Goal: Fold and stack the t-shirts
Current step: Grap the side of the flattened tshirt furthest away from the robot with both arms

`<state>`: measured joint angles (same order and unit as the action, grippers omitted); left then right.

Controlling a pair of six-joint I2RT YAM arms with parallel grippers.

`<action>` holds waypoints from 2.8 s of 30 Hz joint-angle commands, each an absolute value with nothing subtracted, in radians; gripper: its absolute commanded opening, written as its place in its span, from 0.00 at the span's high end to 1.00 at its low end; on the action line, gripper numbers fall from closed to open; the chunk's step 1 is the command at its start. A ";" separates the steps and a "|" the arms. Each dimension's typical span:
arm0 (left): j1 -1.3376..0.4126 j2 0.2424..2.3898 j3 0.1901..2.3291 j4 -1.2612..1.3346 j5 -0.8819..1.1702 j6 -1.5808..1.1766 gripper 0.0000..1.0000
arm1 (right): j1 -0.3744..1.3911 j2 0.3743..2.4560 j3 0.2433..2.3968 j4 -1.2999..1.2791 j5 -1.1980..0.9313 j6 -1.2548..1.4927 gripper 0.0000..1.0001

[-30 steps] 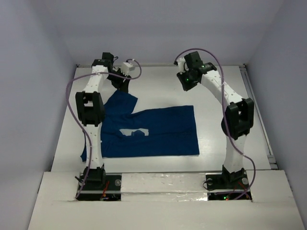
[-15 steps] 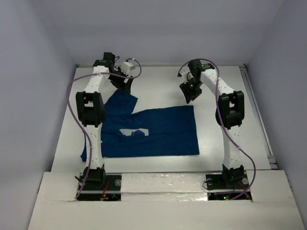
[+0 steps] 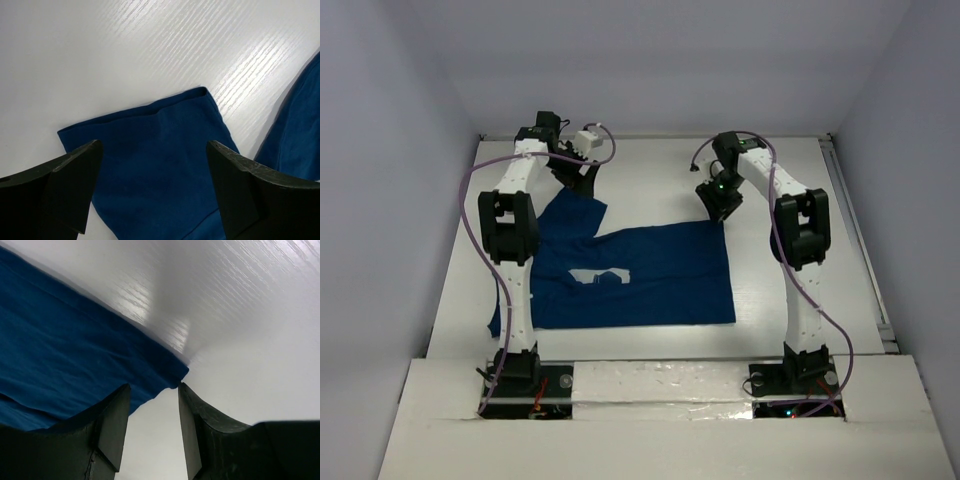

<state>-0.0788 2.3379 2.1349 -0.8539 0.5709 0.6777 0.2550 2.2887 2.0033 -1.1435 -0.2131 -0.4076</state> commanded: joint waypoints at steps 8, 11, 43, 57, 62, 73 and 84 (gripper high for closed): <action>-0.084 2.232 2.105 -0.792 0.572 0.646 0.14 | 0.227 2.353 2.120 -1.198 -0.199 -0.400 0.51; -0.084 2.246 2.132 -0.802 0.561 0.629 0.14 | 0.218 2.394 2.164 -1.250 -0.244 -0.410 0.51; -0.094 2.246 2.103 -0.770 0.539 0.624 0.16 | 0.227 2.435 2.180 -1.344 -0.338 -0.491 1.00; -0.112 2.401 2.215 -0.680 0.250 0.545 0.16 | 0.236 2.361 2.103 -1.295 -0.396 -0.482 1.00; -0.091 2.474 2.311 -0.736 0.267 0.491 0.34 | 0.236 2.344 2.065 -1.278 -0.408 -0.485 1.00; -0.051 2.484 2.310 -0.798 0.275 0.434 0.34 | 0.236 2.301 1.980 -1.232 -0.430 -0.482 1.00; 0.003 2.461 2.310 -0.867 0.428 0.479 0.25 | 0.245 2.293 1.971 -1.212 -0.423 -0.465 1.00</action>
